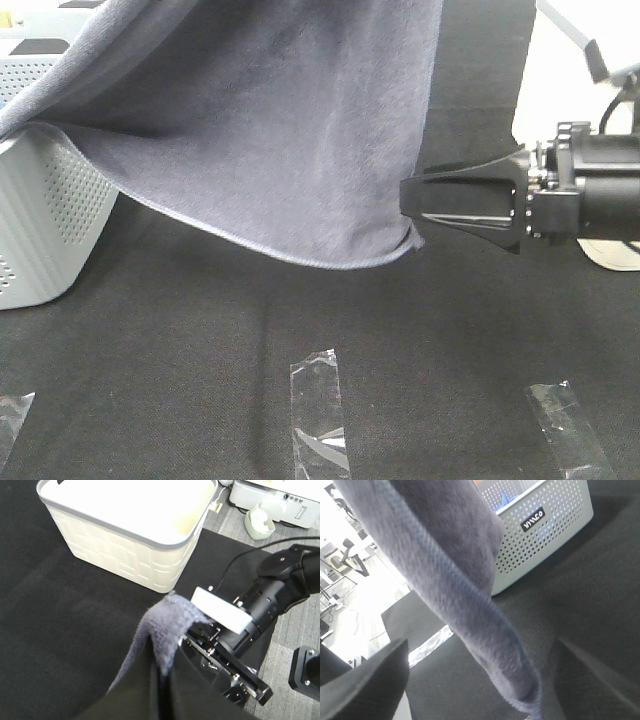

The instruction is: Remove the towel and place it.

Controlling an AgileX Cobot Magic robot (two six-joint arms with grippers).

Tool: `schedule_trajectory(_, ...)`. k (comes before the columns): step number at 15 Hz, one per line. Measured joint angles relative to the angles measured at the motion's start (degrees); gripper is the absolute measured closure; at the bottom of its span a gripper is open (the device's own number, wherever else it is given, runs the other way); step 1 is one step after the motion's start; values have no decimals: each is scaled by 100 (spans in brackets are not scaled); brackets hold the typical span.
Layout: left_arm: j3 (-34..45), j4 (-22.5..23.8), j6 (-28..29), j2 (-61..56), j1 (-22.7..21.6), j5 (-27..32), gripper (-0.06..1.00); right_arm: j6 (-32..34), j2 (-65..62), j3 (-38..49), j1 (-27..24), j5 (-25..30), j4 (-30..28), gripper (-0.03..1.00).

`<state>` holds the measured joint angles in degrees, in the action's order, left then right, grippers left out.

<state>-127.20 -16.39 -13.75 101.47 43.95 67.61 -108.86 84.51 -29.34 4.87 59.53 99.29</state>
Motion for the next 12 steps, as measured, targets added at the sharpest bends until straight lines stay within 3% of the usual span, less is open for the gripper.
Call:
schedule_trajectory(4, 0, 0, 0, 0, 0, -138, 94, -155, 458, -476, 636, -80, 40, 23)
schedule_trajectory(8, 0, 0, 0, 0, 0, -143, 94, -155, 579, -544, 710, -539, 40, 27)
schedule_trajectory(11, 0, 6, 0, -57, 0, -155, 94, -86, 579, -544, 710, -1278, 40, 27)
schedule_trajectory(12, 0, 29, 0, -63, 0, -155, 94, -17, 579, -544, 710, -1255, 40, 27)
